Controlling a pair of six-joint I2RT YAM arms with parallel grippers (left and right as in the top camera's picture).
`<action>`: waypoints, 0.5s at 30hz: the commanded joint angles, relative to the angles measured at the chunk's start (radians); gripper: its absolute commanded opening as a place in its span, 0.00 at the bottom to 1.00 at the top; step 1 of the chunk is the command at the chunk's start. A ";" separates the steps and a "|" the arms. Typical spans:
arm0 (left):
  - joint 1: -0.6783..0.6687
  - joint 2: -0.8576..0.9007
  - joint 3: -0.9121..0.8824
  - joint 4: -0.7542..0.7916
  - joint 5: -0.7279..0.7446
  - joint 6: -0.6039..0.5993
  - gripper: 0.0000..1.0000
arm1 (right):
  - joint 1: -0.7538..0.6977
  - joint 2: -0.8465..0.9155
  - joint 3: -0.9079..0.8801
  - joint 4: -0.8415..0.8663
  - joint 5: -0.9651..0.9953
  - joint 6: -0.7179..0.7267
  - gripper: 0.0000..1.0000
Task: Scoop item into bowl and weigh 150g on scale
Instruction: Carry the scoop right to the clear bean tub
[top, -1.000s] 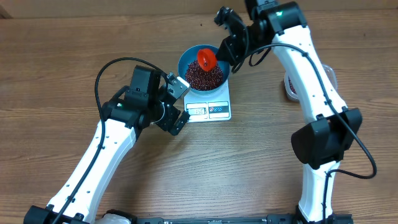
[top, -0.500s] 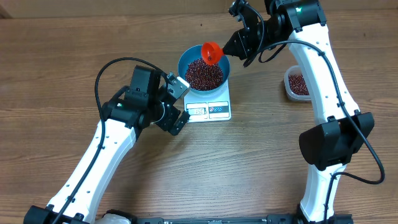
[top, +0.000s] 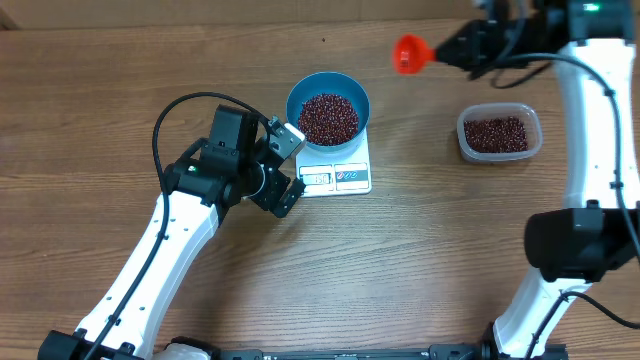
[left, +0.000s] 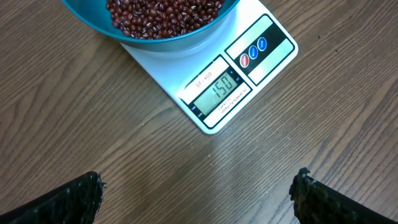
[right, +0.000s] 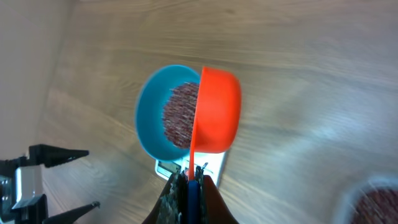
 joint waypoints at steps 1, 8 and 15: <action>0.005 -0.021 -0.003 0.002 0.004 -0.010 0.99 | -0.085 -0.034 0.029 -0.044 -0.004 0.031 0.04; 0.005 -0.021 -0.003 0.002 0.004 -0.010 1.00 | -0.249 -0.034 0.028 -0.163 0.164 0.031 0.04; 0.005 -0.021 -0.003 0.002 0.004 -0.010 1.00 | -0.243 -0.033 0.006 -0.222 0.435 0.032 0.04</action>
